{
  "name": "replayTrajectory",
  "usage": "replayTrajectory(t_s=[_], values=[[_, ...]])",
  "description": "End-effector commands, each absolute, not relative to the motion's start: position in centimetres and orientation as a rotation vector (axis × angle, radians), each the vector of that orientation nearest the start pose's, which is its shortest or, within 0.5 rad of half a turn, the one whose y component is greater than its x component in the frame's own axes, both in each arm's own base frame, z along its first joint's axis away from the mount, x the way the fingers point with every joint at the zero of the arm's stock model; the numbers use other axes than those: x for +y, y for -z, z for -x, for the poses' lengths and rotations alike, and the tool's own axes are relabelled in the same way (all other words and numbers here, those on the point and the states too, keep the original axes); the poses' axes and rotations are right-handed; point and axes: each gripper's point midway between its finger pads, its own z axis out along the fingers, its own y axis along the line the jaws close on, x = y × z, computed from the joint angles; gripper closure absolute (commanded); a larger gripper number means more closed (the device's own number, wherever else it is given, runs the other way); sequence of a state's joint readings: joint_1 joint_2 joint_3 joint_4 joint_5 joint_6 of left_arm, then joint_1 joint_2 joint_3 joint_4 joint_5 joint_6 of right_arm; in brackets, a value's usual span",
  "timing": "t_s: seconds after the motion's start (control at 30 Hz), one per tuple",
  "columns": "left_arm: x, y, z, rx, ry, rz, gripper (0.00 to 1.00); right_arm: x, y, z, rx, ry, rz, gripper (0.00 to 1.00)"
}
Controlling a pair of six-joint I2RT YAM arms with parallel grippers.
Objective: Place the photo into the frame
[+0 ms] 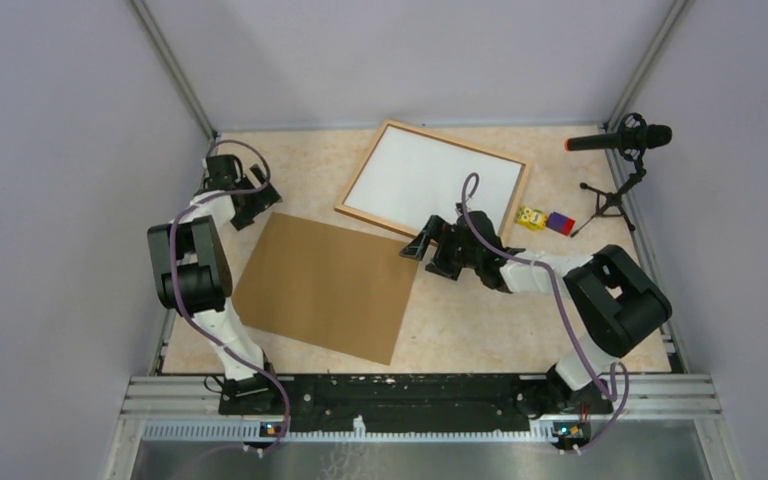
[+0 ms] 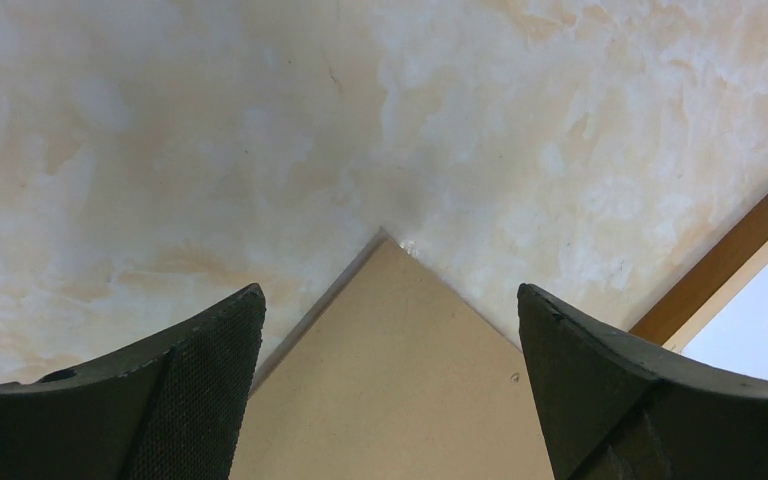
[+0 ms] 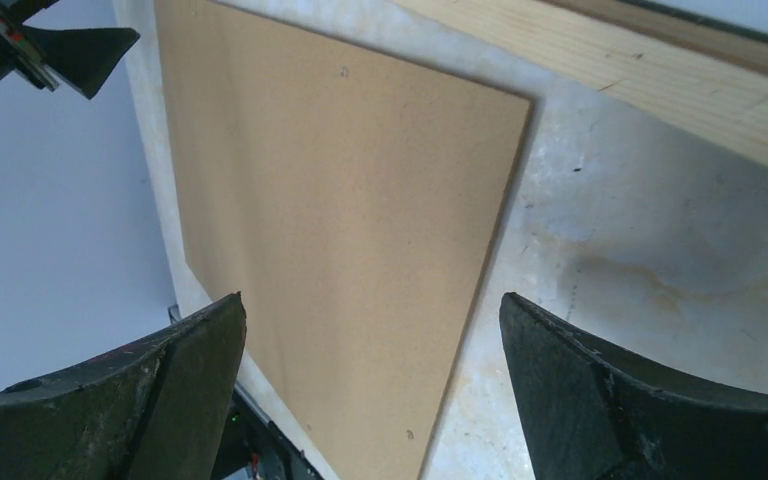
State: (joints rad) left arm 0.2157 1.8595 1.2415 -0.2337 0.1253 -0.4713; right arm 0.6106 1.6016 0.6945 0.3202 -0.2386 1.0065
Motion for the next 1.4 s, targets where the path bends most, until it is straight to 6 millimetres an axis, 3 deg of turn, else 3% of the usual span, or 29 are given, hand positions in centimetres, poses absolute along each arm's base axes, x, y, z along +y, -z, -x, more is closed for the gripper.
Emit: replayTrajectory(t_s=[0.0,0.2,0.33,0.53,0.67,0.83,1.03,1.23,1.37], values=[[5.7,-6.9,-47.3,2.302,0.308,0.656,0.01,29.1,-6.6,-30.8,2.352,-1.071,-0.351,0.05],[3.5,-4.4,-46.0,2.37,0.451,0.721,0.01,29.9,-5.5,-31.7,2.37,-1.078,-0.379,0.07],[3.2,-3.0,-45.0,2.432,0.46,0.772,0.01,30.8,-5.1,-32.5,2.378,-1.098,-0.384,0.07],[2.0,-1.8,-43.7,2.502,0.54,0.806,0.01,33.0,-5.8,-32.9,2.357,-1.174,-0.364,0.09],[0.7,-3.8,-43.6,2.459,0.643,0.785,0.01,34.9,-8.4,-32.7,2.288,-1.307,-0.301,0.16],[-0.1,-7.9,-42.5,2.38,0.709,0.758,0.01,36.8,-13.3,-31.3,2.201,-1.444,-0.239,0.21],[-0.5,-12.9,-40.8,2.239,0.774,0.708,0.01,37.5,-18.2,-30.0,2.117,-1.5,-0.235,0.23],[-3.2,-17.6,-41.6,2.096,1.035,0.635,0.01,36.8,-21.4,-31.6,2.041,-1.396,-0.173,0.24],[-4.1,-20.1,-42.5,2.021,1.132,0.62,0.02,36.3,-23.9,-33.0,1.977,-1.345,-0.125,0.25]])
